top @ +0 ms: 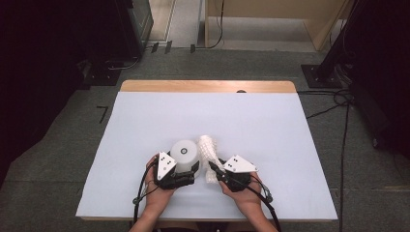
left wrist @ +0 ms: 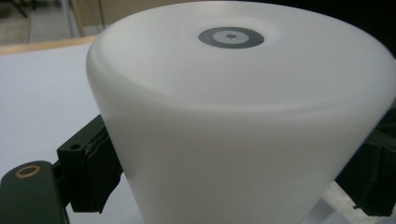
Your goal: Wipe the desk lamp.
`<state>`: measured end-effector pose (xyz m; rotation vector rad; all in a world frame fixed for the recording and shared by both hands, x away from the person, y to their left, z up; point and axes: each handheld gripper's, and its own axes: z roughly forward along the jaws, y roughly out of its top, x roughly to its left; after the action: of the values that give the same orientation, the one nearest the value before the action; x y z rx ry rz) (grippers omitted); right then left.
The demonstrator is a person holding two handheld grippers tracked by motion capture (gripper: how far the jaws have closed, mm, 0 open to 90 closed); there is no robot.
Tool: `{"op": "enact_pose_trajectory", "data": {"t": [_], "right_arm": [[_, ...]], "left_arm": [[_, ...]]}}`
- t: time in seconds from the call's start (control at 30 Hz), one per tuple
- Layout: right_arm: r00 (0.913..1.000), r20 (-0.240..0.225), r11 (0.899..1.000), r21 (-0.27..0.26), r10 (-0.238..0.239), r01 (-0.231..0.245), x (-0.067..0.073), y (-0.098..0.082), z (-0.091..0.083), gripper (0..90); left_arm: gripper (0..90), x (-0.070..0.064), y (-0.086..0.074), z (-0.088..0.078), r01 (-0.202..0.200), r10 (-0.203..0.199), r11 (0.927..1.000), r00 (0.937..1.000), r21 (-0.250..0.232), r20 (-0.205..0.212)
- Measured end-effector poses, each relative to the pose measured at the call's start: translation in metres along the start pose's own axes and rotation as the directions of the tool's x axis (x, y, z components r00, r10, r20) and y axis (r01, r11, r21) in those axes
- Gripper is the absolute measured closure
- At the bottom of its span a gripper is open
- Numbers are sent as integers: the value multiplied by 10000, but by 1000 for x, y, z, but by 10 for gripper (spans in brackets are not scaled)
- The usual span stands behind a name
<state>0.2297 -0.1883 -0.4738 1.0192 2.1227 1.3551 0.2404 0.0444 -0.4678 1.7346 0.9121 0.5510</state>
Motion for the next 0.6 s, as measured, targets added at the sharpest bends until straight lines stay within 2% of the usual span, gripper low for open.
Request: {"op": "enact_pose_trajectory", "data": {"t": [0.1, 0.2, 0.3, 0.5, 0.6], "right_arm": [[10000, -34, 10000, 50, -13, 13, 1, -1, 2, 756], [10000, -84, 10000, 32, 4, -4, 4, -1, 2, 756], [9999, -104, 9999, -99, -61, 60, 6, 2, 0, 757], [9999, -143, 9970, -771, -9, -2, 6, 11, -12, 757], [9999, -149, 9935, -1136, 7, -23, 5, 17, -17, 757]], "left_arm": [[85, 2, 5, -4, 93, -77, 9994, 9988, -339, 483], [85, 1, 5, -4, -84, 107, 9993, 9979, -354, 638], [85, 0, 4, -2, -232, 247, 9995, 9968, -207, 759], [85, -3, 0, 4, -385, 365, 9991, 9951, 203, 916], [86, -4, 0, 5, -383, 359, 9990, 9942, 219, 1011]]}}
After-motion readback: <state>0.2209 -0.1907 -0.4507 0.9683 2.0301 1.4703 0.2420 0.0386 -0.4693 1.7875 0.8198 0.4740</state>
